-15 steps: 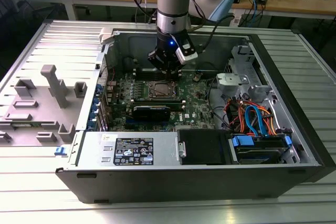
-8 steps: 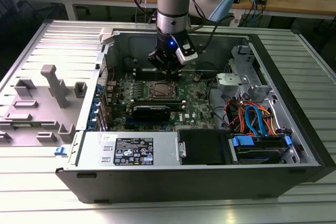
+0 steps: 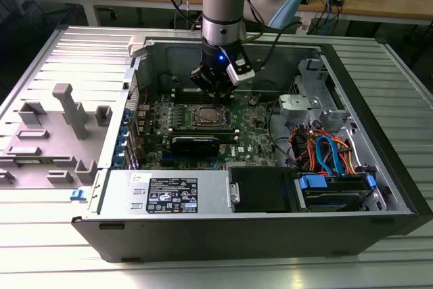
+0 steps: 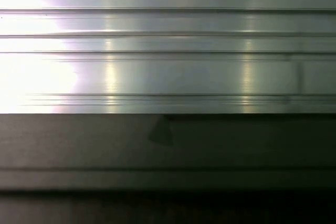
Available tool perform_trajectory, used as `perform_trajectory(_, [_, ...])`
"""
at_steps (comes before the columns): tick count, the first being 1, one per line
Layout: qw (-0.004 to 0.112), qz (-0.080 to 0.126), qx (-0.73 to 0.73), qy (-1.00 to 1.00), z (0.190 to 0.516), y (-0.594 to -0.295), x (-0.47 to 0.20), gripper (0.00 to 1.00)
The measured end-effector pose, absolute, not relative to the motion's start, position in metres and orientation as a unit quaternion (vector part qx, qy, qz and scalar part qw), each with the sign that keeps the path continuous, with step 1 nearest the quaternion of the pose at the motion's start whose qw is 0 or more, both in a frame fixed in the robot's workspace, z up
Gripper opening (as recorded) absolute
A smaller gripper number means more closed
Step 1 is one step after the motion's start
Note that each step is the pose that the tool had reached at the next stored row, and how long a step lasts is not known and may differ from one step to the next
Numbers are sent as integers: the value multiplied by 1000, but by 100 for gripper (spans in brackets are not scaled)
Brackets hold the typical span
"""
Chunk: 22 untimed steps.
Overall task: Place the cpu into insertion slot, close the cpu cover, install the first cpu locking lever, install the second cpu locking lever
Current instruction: 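Install the first cpu locking lever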
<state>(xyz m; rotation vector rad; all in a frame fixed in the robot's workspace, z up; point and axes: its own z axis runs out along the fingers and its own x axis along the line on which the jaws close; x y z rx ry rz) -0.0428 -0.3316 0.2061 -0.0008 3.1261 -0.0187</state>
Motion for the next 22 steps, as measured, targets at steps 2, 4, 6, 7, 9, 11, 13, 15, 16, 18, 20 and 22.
perform_trajectory(2, [8,-6,0,1000,206,-332,-43,11])
perform_trajectory(4, [8,-6,0,1000,205,-332,-43,11])
perform_trajectory(6, [8,-6,0,1000,205,-332,-43,11])
perform_trajectory(7, [8,-6,0,1000,205,-332,-43,11])
perform_trajectory(9, [8,-6,0,1000,205,-332,-43,11])
perform_trajectory(11, [8,-6,0,1000,205,-331,-43,11])
perform_trajectory(13, [8,-6,0,1000,206,-331,-43,11])
perform_trajectory(15, [8,-6,0,1000,207,-332,-43,11])
perform_trajectory(16, [8,-6,0,1000,207,-332,-43,11])
perform_trajectory(18, [8,-6,0,1000,207,-332,-42,11])
perform_trajectory(20, [8,-6,0,1000,207,-332,-42,11])
perform_trajectory(22, [8,-6,0,1000,206,-332,-41,11])
